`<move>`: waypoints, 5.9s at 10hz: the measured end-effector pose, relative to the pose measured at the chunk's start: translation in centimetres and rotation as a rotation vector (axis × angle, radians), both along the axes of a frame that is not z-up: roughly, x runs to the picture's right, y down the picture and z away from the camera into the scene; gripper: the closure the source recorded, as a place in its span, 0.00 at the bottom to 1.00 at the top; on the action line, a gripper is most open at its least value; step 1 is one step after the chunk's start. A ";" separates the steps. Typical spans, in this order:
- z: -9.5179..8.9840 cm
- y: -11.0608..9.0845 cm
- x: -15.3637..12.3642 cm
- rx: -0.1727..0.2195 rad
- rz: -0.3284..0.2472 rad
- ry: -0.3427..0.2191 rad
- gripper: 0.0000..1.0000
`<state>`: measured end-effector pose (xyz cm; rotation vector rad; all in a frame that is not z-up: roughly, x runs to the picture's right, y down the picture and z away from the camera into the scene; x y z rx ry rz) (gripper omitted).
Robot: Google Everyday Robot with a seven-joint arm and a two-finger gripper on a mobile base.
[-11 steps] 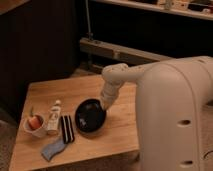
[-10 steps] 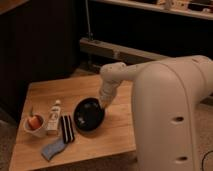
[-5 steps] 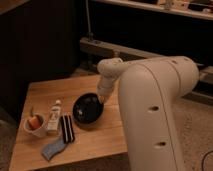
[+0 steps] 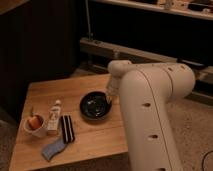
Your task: Drag the ceramic bowl in a circle
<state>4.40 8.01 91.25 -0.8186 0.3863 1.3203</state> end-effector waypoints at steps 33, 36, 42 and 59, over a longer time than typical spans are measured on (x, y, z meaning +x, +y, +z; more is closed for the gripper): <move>-3.7 -1.9 -7.4 0.116 -0.129 -0.139 0.86; -0.3 -2.5 -5.8 0.076 -0.094 -0.058 0.86; 0.5 -0.3 1.3 0.014 -0.023 0.066 0.86; -11.6 7.1 -0.2 0.013 -0.107 -0.072 0.86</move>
